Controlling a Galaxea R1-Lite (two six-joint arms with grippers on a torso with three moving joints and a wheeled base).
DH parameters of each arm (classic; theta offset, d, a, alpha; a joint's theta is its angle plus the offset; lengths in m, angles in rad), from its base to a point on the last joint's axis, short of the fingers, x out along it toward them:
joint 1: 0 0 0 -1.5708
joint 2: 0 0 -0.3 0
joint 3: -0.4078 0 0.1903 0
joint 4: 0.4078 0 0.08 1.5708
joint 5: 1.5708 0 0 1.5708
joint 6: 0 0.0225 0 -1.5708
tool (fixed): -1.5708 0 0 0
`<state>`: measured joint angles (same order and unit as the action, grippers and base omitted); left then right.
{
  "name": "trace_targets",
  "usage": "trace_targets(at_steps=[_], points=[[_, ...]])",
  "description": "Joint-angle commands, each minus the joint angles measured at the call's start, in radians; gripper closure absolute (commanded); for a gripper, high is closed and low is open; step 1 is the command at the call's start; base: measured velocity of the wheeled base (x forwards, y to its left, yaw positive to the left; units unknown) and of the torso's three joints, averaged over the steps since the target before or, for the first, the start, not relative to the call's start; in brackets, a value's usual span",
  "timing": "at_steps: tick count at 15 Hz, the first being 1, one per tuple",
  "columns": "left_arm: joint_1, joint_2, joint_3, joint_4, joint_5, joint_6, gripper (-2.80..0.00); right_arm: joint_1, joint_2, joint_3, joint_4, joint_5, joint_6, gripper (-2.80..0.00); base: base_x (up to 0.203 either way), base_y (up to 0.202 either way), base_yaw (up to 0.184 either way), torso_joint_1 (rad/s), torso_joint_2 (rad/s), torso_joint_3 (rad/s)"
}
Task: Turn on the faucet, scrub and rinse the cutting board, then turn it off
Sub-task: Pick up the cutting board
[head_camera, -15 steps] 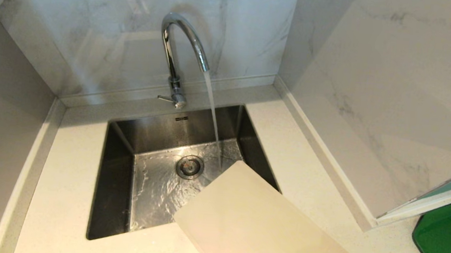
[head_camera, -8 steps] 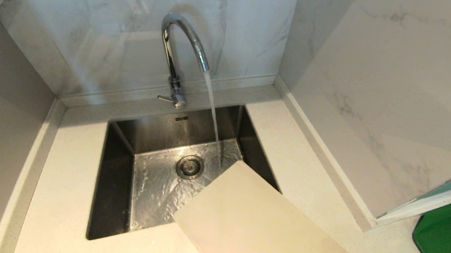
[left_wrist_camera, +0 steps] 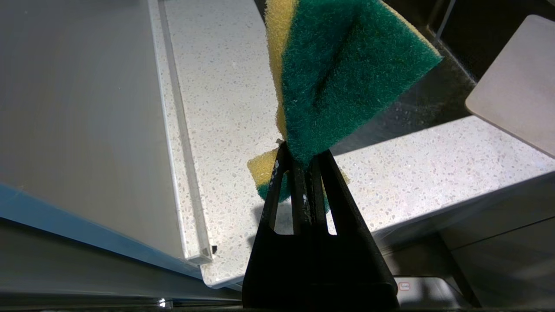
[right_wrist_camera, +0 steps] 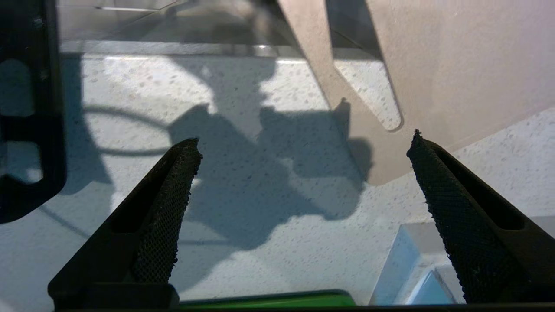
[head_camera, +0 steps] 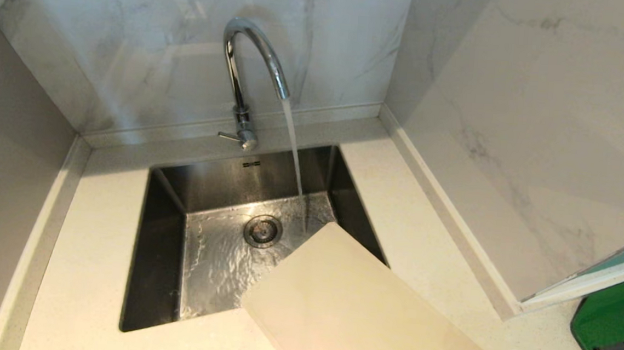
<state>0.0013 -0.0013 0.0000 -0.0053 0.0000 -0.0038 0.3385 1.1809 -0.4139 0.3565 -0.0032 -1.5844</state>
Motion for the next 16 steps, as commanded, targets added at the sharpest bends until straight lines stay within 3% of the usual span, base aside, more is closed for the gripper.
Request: trace_targets(at_steps=[1,3,12,16], points=[[0.000,0.001,0.002,-0.001,0.000,0.001,0.00,0.013,0.034,0.048,-0.109,0.001,-0.010,-2.80,0.000,0.000,0.000,0.000,0.00,0.000],[0.000,0.001,0.002,-0.001,0.000,-0.001,0.00,0.028,0.043,0.088,-0.165,0.002,-0.021,-2.80,0.000,0.000,0.000,0.000,0.00,0.000],[0.000,0.001,0.002,-0.001,0.000,0.001,0.00,0.132,0.119,0.104,-0.172,0.002,-0.023,-2.80,0.000,0.000,0.000,0.000,0.00,0.000],[0.000,0.001,0.002,-0.001,0.000,0.001,0.00,0.139,0.131,0.142,-0.172,0.002,-0.023,-2.80,0.000,0.000,0.000,0.000,0.00,0.000]])
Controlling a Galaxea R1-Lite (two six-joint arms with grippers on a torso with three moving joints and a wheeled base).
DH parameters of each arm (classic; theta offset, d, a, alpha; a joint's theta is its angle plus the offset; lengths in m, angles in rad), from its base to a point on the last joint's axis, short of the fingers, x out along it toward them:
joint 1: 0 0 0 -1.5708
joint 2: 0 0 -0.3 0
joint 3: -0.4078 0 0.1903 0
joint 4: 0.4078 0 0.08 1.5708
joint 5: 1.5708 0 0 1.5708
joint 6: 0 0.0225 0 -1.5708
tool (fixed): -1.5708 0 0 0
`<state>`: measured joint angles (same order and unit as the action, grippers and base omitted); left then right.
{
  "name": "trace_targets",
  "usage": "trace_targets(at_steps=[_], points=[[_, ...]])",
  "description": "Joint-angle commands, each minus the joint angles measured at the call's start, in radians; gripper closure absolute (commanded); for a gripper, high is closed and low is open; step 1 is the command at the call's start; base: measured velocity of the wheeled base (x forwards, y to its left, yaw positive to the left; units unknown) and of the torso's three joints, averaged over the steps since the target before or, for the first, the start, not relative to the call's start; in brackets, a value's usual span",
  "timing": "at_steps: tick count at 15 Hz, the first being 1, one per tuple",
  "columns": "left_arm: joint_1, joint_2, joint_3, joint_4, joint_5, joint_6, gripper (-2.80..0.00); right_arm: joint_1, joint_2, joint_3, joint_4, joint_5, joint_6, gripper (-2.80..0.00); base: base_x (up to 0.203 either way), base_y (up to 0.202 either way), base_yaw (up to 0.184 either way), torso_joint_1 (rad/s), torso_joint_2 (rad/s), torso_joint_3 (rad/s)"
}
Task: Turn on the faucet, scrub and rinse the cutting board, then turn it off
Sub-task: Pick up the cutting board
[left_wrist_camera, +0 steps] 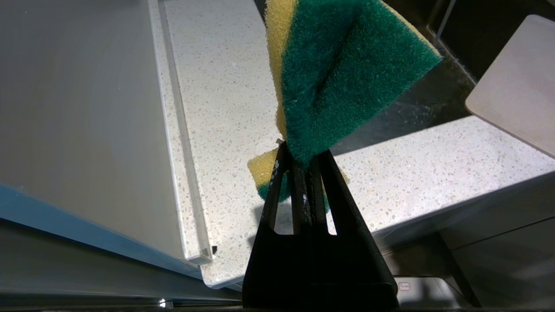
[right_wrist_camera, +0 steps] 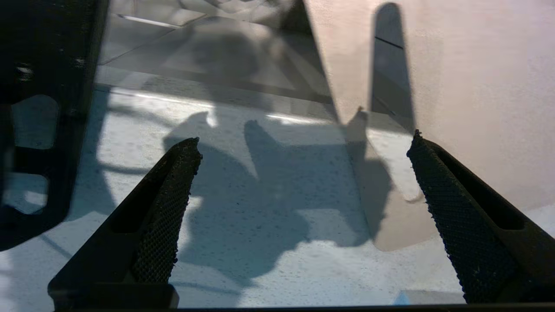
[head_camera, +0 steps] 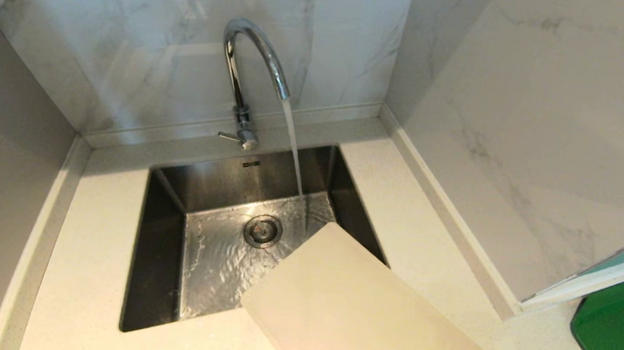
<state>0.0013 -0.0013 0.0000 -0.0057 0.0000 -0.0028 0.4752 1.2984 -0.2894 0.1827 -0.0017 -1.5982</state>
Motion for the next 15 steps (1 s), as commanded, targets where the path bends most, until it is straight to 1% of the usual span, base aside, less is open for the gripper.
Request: trace_targets(at_steps=[1,13,15], points=[[0.000,0.001,0.002,0.000,0.000,0.000,0.00,0.002,0.026,0.021,0.001,-0.001,-0.009,-2.80,0.000,0.000,0.000,0.000,0.00,0.000],[0.000,0.001,0.002,0.000,0.000,-0.002,0.00,0.002,0.139,-0.004,-0.005,-0.001,-0.005,-2.80,0.000,0.000,0.000,0.000,0.00,0.000],[0.000,0.001,0.002,0.000,0.000,-0.002,0.00,0.002,0.164,-0.025,-0.005,-0.001,-0.006,-2.80,0.000,0.000,0.000,0.000,0.00,0.000]])
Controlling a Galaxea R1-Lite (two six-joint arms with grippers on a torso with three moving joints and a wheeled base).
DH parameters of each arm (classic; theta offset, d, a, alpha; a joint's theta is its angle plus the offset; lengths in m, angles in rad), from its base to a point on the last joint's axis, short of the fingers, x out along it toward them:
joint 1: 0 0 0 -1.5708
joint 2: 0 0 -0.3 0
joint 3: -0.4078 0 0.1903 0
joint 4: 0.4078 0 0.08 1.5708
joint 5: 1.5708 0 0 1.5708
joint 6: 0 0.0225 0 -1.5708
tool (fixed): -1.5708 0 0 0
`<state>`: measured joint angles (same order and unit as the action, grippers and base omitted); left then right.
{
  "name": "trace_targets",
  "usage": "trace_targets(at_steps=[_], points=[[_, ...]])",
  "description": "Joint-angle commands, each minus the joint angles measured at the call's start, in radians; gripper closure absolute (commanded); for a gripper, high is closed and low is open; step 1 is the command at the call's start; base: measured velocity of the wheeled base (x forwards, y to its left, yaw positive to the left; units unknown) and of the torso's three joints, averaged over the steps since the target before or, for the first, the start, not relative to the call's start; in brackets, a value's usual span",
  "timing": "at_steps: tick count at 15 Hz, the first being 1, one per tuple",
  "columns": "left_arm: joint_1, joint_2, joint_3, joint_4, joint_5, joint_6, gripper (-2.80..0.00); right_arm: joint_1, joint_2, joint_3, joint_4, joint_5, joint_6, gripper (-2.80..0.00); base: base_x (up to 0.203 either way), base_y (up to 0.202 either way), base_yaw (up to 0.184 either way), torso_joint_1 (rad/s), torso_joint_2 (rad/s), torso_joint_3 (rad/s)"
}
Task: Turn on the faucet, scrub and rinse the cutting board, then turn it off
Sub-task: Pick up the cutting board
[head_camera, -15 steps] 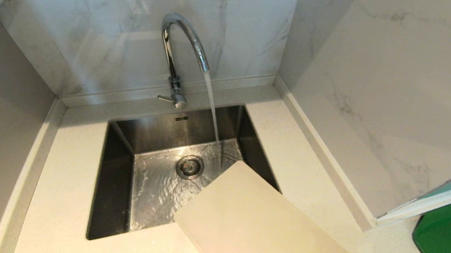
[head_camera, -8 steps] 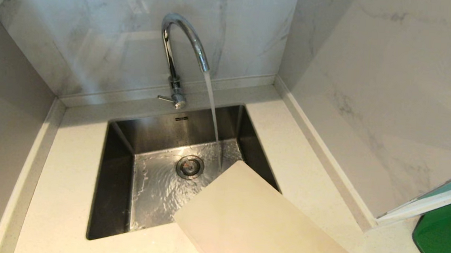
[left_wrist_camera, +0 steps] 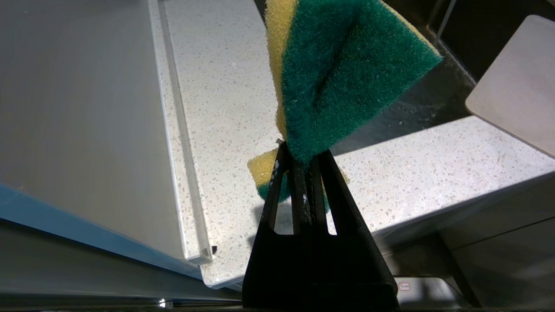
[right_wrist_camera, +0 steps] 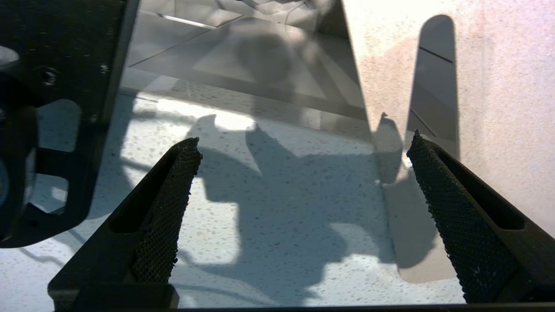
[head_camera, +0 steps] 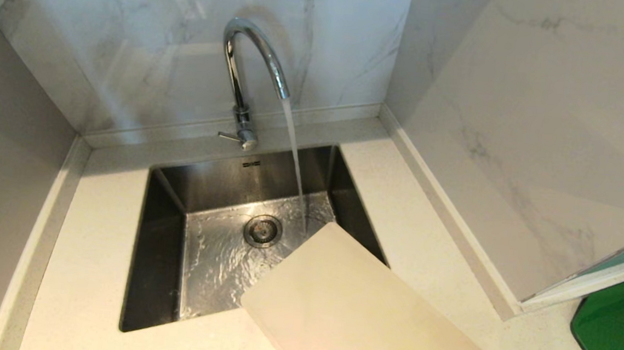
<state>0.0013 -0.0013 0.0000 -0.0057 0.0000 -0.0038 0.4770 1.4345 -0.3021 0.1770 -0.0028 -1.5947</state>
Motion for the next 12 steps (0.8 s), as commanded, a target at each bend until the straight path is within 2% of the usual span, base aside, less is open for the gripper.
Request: trace_targets(at_steps=[1,12], points=[[0.000,0.001,0.002,0.000,0.000,-0.001,0.00,0.000,0.040,-0.021,0.001,0.000,-0.009,-2.80,0.000,0.000,0.000,0.000,0.00,0.000],[0.000,0.001,0.002,0.000,0.000,-0.001,0.00,0.014,0.119,-0.038,0.001,0.000,-0.010,-2.80,0.000,0.000,0.000,0.000,0.00,0.000]])
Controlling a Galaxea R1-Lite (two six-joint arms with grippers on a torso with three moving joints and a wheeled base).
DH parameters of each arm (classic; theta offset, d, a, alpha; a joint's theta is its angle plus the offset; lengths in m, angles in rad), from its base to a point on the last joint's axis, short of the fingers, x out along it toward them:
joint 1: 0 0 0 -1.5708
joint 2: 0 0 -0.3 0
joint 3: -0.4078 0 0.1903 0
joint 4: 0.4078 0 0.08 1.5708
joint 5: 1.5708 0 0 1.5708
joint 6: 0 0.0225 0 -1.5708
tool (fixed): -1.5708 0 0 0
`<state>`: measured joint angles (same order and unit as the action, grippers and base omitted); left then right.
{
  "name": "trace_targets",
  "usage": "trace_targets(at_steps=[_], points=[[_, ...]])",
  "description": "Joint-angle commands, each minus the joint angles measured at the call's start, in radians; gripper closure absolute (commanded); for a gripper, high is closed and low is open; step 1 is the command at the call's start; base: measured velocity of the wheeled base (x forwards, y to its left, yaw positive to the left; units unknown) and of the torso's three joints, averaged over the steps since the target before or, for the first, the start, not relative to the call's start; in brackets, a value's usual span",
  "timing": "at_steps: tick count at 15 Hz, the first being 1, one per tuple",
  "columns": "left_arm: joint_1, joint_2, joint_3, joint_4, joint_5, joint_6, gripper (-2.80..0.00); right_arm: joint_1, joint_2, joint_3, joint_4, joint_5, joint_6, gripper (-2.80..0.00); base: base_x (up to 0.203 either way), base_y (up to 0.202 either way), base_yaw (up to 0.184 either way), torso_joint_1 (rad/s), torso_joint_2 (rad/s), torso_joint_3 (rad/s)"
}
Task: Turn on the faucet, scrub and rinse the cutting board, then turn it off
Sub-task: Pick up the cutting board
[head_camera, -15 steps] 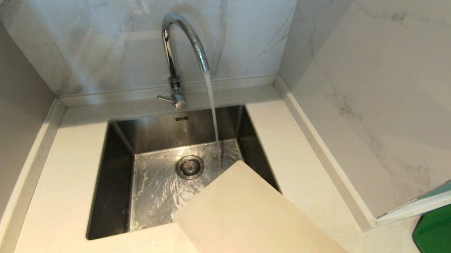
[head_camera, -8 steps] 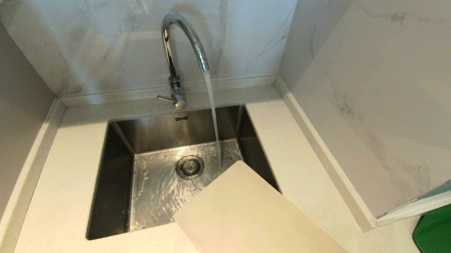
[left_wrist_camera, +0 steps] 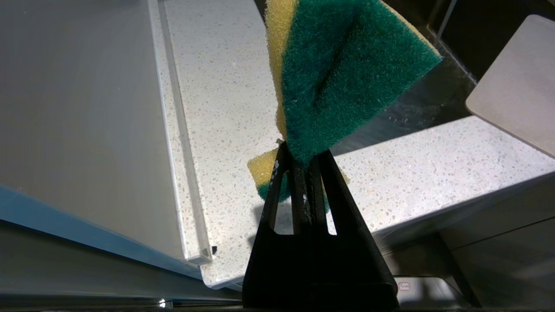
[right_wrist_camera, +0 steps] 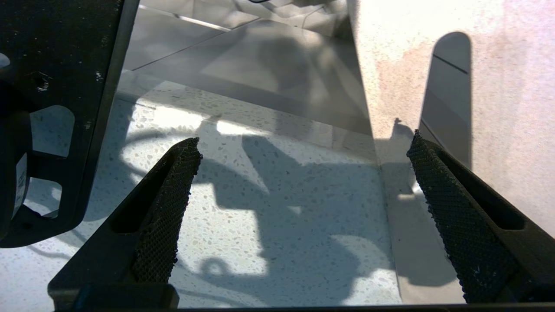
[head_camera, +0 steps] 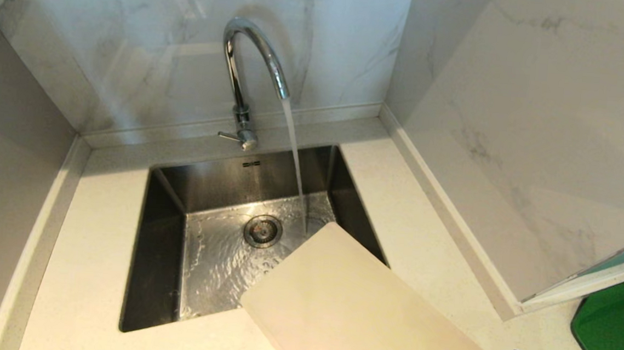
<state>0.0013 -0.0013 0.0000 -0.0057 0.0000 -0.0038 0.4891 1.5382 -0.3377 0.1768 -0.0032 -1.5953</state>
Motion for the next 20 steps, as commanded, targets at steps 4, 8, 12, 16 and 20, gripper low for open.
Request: trace_targets(at_steps=[4,8,12,16,20], points=[[0.000,0.001,0.002,0.000,0.000,-0.001,0.00,0.000,0.026,-0.014,0.000,0.000,-0.008,-2.80,0.000,0.000,0.000,0.000,0.00,0.000],[0.000,0.001,0.002,0.000,0.000,-0.001,0.00,0.001,0.062,-0.038,0.000,-0.001,-0.008,-2.80,0.000,0.000,0.000,0.000,0.00,0.000],[0.000,0.001,0.002,0.000,0.000,-0.001,0.00,0.000,0.088,-0.046,0.000,-0.001,-0.008,-2.80,0.000,0.000,0.000,0.000,0.00,0.000],[0.000,0.001,0.002,0.000,0.000,-0.001,0.00,0.000,0.122,-0.071,0.000,-0.021,-0.006,-2.80,0.000,0.000,0.000,0.000,0.00,0.000],[0.000,0.001,0.002,0.000,0.000,-0.001,0.00,0.000,0.145,-0.079,0.000,-0.021,-0.006,-2.80,0.000,0.000,0.000,0.000,0.00,0.000]])
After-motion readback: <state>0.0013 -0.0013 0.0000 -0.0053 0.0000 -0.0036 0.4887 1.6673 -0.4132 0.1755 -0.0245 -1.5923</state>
